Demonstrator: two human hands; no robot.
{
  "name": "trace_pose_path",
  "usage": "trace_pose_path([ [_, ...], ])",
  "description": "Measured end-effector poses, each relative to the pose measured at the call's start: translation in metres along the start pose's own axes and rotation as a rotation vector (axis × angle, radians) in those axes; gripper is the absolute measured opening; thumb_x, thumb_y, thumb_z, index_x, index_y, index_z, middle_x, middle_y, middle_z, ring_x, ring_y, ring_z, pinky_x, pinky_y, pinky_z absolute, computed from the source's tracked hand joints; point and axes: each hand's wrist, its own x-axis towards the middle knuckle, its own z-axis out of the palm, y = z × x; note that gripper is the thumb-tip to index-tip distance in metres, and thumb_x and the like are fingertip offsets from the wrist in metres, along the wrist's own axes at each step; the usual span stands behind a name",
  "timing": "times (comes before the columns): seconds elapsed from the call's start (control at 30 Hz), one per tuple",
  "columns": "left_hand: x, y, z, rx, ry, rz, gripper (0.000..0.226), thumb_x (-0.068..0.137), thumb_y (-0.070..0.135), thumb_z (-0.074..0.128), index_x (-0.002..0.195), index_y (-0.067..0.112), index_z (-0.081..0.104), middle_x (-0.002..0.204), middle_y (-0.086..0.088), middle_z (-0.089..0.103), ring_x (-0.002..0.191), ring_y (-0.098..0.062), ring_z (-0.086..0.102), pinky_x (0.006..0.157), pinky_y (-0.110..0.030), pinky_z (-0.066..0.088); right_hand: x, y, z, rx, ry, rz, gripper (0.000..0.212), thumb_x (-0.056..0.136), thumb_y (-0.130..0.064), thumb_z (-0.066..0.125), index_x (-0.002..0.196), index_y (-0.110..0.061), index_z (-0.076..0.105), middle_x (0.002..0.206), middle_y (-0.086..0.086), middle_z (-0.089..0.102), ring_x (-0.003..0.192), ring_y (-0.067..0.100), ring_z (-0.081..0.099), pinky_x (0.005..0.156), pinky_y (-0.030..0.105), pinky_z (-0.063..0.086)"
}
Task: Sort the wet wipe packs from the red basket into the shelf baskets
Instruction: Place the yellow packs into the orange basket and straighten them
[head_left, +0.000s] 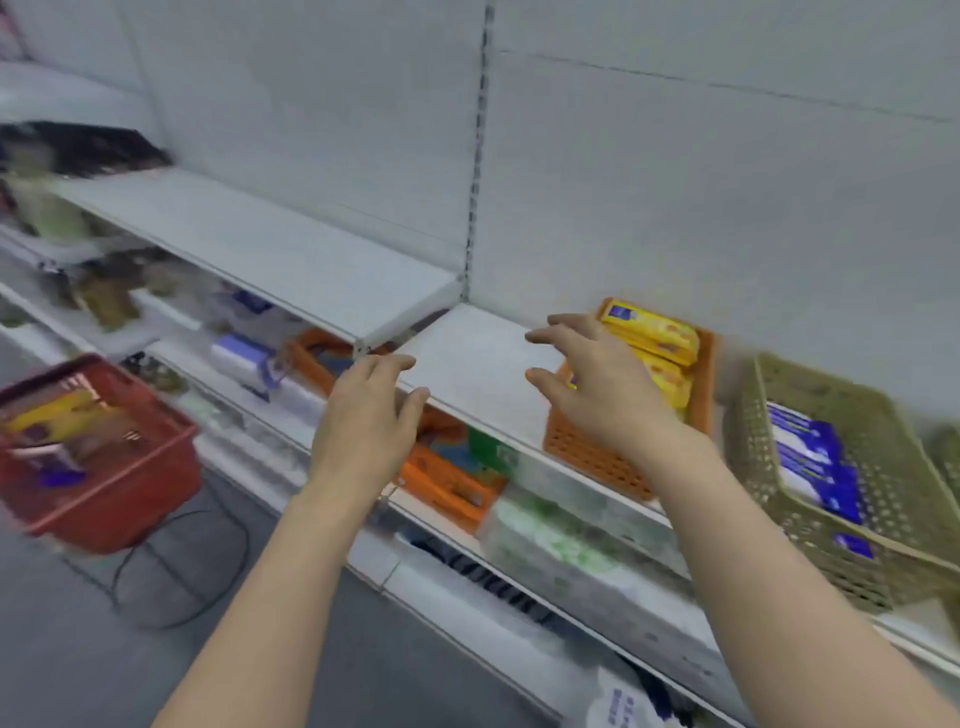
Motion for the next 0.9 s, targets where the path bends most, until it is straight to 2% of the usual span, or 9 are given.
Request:
trace_pose_path([
  [0.17,-0.03,-0.128,-0.054,0.066,-0.001,-0.231,0.036,0.094,0.031,0.057,0.128,0.019,0.056,0.127,-0.002,0.057,0.113,-0.021,0.055,0.089,-0.034,0.04,0.035,-0.118,0.122,0.105,-0.194,-0.15,0.041,0.093,-0.032,0.061,0.133,-0.022,0.058,0.145,0.004,0.046,0.132,0.021,0.044,0.105,0.037,0.042],
  [0.4,-0.022,-0.294,-0.093,0.089,0.067,-0.499,0.036,0.089,0.026,0.065,0.123,0.016,0.06,0.121,-0.005,0.061,0.115,-0.025,0.055,0.096,-0.036,0.041,0.122,-0.225,0.27,0.141,-0.382,-0.324,0.041,0.094,-0.029,0.061,0.133,-0.018,0.059,0.143,0.005,0.049,0.132,0.023,0.042,0.103,0.032,0.035],
  [0.5,0.001,-0.371,-0.109,0.123,0.063,-0.625,0.036,0.088,0.026,0.066,0.122,0.015,0.061,0.119,-0.007,0.062,0.114,-0.027,0.057,0.097,-0.036,0.042,0.178,-0.272,0.34,0.189,-0.461,-0.385,0.039,0.091,-0.025,0.065,0.127,-0.013,0.063,0.133,0.01,0.057,0.127,0.03,0.049,0.103,0.038,0.04],
  [0.6,0.029,-0.448,-0.132,0.161,0.027,-0.769,0.04,0.088,0.028,0.066,0.125,0.015,0.059,0.119,-0.01,0.062,0.113,-0.031,0.057,0.097,-0.037,0.042,0.234,-0.323,0.404,0.232,-0.56,-0.43,0.039,0.087,-0.027,0.067,0.124,-0.013,0.064,0.125,0.009,0.061,0.12,0.031,0.054,0.101,0.041,0.044],
  [0.73,0.055,-0.528,-0.156,0.173,-0.006,-0.902,0.042,0.09,0.031,0.063,0.129,0.017,0.055,0.124,-0.009,0.06,0.117,-0.03,0.054,0.099,-0.038,0.04,0.299,-0.387,0.469,0.197,-0.687,-0.467,0.043,0.09,-0.032,0.064,0.131,-0.02,0.059,0.133,0.004,0.057,0.125,0.026,0.05,0.101,0.041,0.045],
  [0.9,0.069,-0.619,-0.165,0.058,-0.042,-1.071,0.053,0.091,0.029,0.062,0.138,0.014,0.044,0.135,-0.009,0.055,0.126,-0.028,0.049,0.104,-0.041,0.041,0.35,-0.444,0.549,0.146,-0.851,-0.428,0.045,0.091,-0.03,0.063,0.134,-0.017,0.058,0.134,0.007,0.056,0.127,0.026,0.05,0.106,0.038,0.041],
])
